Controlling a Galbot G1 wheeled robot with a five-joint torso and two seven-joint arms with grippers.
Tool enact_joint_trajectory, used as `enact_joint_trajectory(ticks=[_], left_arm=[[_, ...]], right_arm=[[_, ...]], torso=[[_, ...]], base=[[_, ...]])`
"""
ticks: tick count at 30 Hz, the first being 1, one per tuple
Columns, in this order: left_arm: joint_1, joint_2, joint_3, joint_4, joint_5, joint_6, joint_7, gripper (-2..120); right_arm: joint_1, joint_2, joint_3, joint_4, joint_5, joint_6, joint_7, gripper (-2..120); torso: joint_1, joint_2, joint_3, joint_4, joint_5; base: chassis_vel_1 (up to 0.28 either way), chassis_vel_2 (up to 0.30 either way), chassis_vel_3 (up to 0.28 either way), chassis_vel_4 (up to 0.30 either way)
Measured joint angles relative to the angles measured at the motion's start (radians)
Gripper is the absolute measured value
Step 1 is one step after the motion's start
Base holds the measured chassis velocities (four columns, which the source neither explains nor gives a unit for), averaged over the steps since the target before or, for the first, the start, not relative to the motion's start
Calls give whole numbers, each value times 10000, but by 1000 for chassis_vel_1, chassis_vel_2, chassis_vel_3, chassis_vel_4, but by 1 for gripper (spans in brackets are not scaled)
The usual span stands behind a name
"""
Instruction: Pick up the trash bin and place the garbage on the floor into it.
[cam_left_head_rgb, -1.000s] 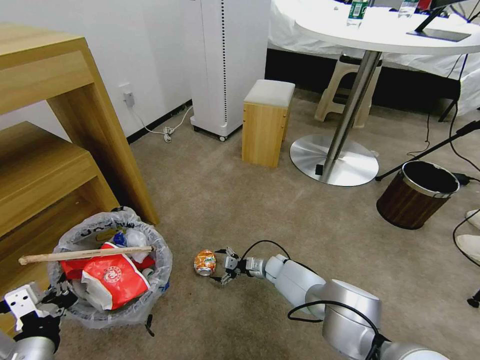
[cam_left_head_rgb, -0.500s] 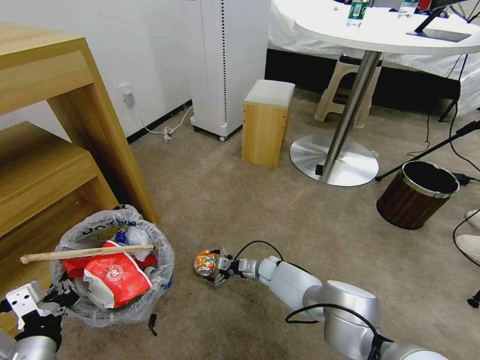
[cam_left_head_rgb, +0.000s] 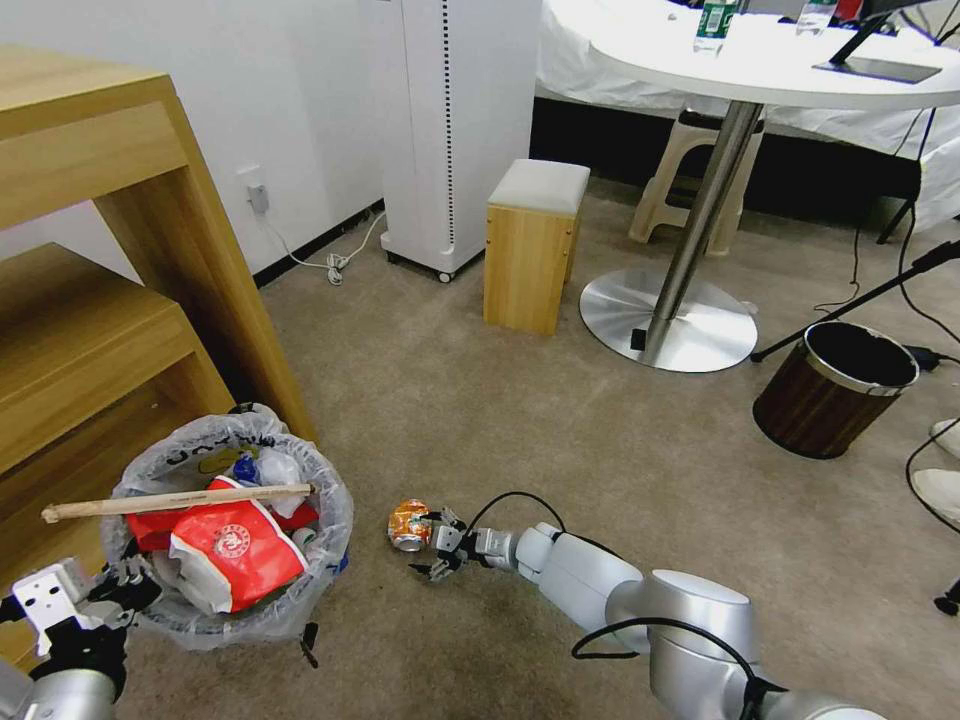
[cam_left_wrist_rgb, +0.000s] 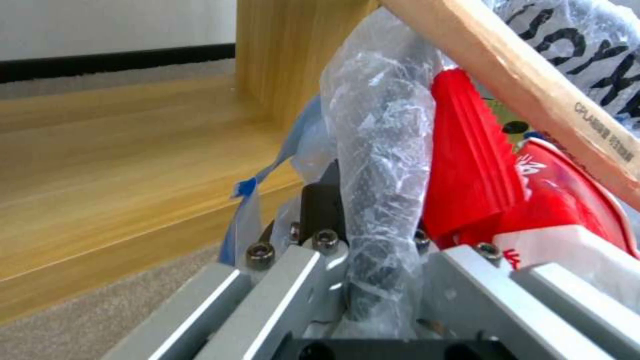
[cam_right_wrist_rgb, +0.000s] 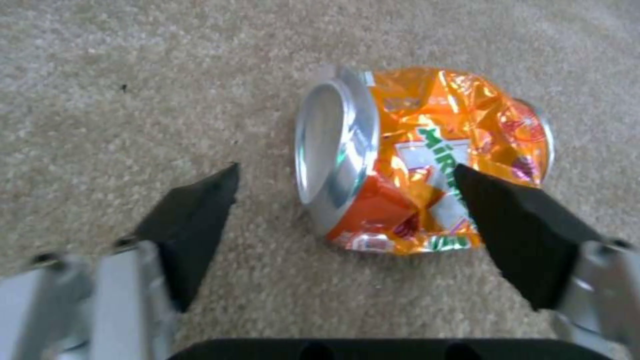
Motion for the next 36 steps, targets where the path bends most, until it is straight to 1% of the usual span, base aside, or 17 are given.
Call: enact_joint_trajectory(ticks=[1, 3, 5, 8, 9, 10, 21, 22, 23, 26, 27, 29, 30, 31, 33, 34, 36], left_arm=[[-1, -5, 6, -6, 0, -6, 3, 1], [-1, -6, 7, -6, 0, -7, 4, 1], [-3, -17, 23, -15, 0, -34, 11, 1], [-4, -22, 27, -18, 0, -43, 17, 1], [-4, -28, 33, -23, 1, -56, 32, 1], [-3, -30, 35, -23, 2, -60, 36, 1], [-65, -48, 156, -26, 62, -152, 76, 1], [-68, -49, 156, -2, 71, -162, 77, 1], [-68, -49, 156, -2, 71, -162, 77, 1], [-123, -70, 245, 96, 122, -190, 81, 1], [-123, -70, 245, 96, 122, -190, 81, 1], [-131, -82, 284, 119, 153, -200, 86, 1], [-131, -82, 284, 119, 153, -200, 86, 1], [-133, -93, 292, 128, 164, -205, 87, 1], [-132, -105, 295, 151, 174, -218, 91, 1], [-132, -105, 295, 151, 174, -218, 91, 1], [-130, -131, 297, 190, 199, -229, 94, 1]], right_arm=[[-8, 0, 3, -1, 0, -1, 1, 79], [-9, 0, 4, -1, 0, -1, 2, 79], [-28, 0, 12, -11, -6, -1, 5, 63], [-35, 0, 13, -18, -13, -1, 6, 59], [-44, 0, 16, -37, -23, -1, 7, 55], [-48, 0, 18, -44, -29, 0, 9, 54], [-107, 0, 216, -139, -187, 131, -102, 52], [-106, -1, 234, -159, -217, 157, -137, 47], [-106, -1, 234, -159, -217, 157, -137, 47], [-124, 0, 335, -167, -284, 287, -160, 34], [-124, 0, 335, -167, -284, 287, -160, 34], [-124, 0, 448, -222, -465, 395, -164, 27], [-124, 0, 448, -222, -465, 395, -164, 27], [-124, 0, 498, -247, -529, 434, -165, 22], [-124, 1, 539, -269, -561, 519, -168, 18], [-124, 1, 539, -269, -561, 519, -168, 18], [-123, 0, 569, -273, -600, 596, -190, 14]], torso=[[0, 1, 0, 0, 0], [0, 1, 0, 0, 0], [0, 0, 0, 0, 0], [0, 1, 0, 0, 0], [0, 0, 0, 0, 0], [0, 1, 0, 0, 0], [0, 1, 0, 0, 0], [0, 1, 0, 0, 0], [0, 1, 0, 0, 0], [0, 0, 0, 0, 0], [0, 0, 0, 0, 0], [0, 1, 0, 0, 0], [0, 1, 0, 0, 0], [0, 0, 0, 0, 0], [0, 1, -1, 0, 0], [0, 1, -1, 0, 0], [0, 1, 0, 0, 0]], base=[[0, 0, 0, 0], [0, 0, 0, 0], [0, 0, 0, 0], [0, 0, 0, 0], [0, 0, 0, 0], [0, 0, 0, 0], [0, 0, 0, 0], [0, 0, 0, 0], [0, 0, 0, 0], [0, 0, 0, 0], [0, 0, 0, 0], [0, 0, 0, 0], [0, 0, 0, 0], [0, 0, 0, 0], [0, 0, 0, 0], [0, 0, 0, 0], [0, 0, 0, 0]])
